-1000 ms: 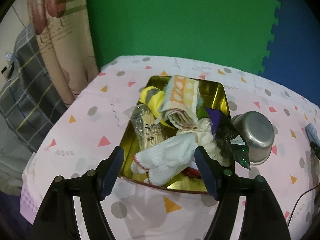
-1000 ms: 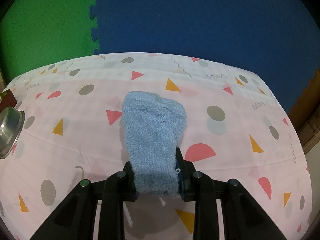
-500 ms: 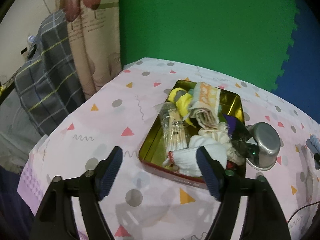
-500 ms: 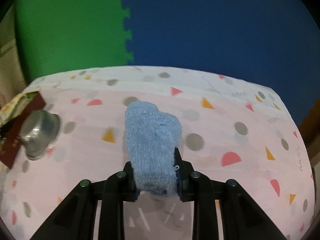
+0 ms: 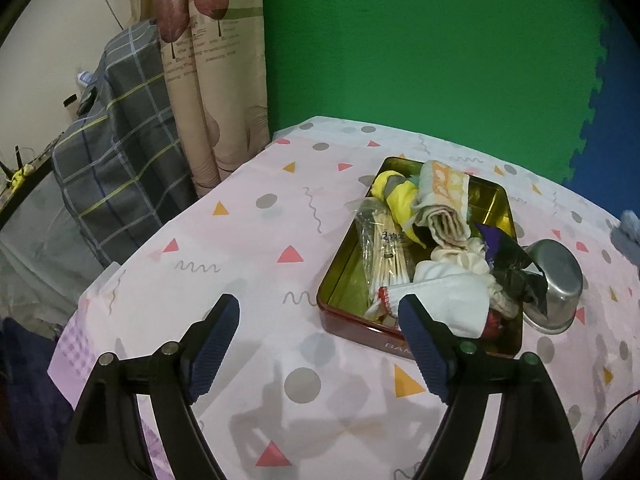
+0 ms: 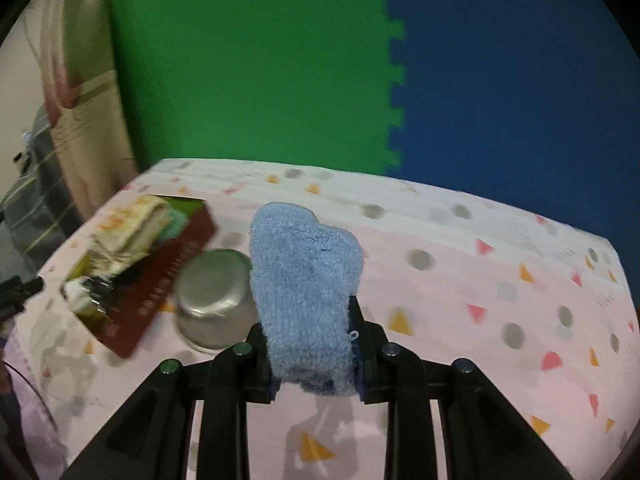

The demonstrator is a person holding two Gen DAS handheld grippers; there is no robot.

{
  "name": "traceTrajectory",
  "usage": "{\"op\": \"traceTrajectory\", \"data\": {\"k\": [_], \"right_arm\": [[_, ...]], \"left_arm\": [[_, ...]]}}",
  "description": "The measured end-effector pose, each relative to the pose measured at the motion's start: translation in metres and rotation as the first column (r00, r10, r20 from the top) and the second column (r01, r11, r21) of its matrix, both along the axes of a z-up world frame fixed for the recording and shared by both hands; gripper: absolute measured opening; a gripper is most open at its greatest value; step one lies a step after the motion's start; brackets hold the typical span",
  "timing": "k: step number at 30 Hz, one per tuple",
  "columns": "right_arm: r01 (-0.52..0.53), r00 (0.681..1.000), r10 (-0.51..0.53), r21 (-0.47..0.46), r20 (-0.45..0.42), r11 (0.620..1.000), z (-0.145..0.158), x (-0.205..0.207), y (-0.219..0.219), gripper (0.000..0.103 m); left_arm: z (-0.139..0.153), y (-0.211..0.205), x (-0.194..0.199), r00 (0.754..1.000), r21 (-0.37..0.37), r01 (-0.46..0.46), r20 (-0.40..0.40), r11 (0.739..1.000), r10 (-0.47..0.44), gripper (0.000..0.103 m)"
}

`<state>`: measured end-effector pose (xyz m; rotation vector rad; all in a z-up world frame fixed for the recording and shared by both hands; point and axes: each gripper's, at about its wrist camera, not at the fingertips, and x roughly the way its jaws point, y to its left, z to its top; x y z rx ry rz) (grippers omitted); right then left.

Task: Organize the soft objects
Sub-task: 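Carry the blue towel into the gold tin and open the right tool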

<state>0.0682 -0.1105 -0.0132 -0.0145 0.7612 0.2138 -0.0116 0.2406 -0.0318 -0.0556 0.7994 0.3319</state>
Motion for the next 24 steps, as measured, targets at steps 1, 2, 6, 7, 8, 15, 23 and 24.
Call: {"op": "traceTrajectory", "data": {"k": [1, 2, 6, 7, 8, 15, 23, 24], "right_arm": [[-0.019, 1.0, 0.019, 0.003, 0.003, 1.0, 0.003, 0.002, 0.011, 0.027], [-0.034, 0.999, 0.034, 0.007, 0.006, 0.999, 0.006, 0.004, 0.021, 0.027], [-0.093, 0.996, 0.093, 0.024, 0.005, 0.995, 0.012, 0.011, 0.058, 0.027], [-0.107, 0.994, 0.107, 0.026, 0.004, 0.994, 0.014, 0.012, 0.066, 0.027], [-0.128, 0.992, 0.128, 0.029, 0.002, 0.991, 0.015, 0.015, 0.079, 0.027], [-0.22, 0.975, 0.22, 0.022, -0.008, 0.975, 0.015, 0.025, 0.146, 0.027], [-0.257, 0.965, 0.258, 0.031, -0.041, 0.966, 0.003, 0.045, 0.2, 0.027], [-0.259, 0.964, 0.261, 0.033, -0.046, 0.965, 0.001, 0.047, 0.205, 0.027]], "left_arm": [[0.0, 0.001, 0.0, 1.0, -0.003, -0.001, -0.001, 1.0, 0.001, 0.08], [0.0, 0.002, -0.001, 1.0, -0.005, -0.001, 0.0, 1.0, 0.001, 0.08], [-0.001, 0.003, -0.002, 1.0, 0.004, -0.004, -0.003, 1.0, 0.004, 0.081], [-0.002, 0.004, -0.003, 1.0, 0.007, -0.005, -0.006, 1.0, 0.005, 0.081], [-0.002, 0.004, -0.003, 1.0, 0.008, -0.007, -0.009, 1.0, 0.007, 0.081], [-0.008, 0.012, -0.002, 0.999, -0.02, -0.025, -0.03, 0.999, 0.024, 0.081], [-0.01, 0.021, -0.001, 0.998, -0.02, -0.055, -0.04, 0.998, 0.054, 0.081], [-0.01, 0.022, -0.001, 0.998, -0.021, -0.058, -0.041, 0.998, 0.057, 0.081]]}}
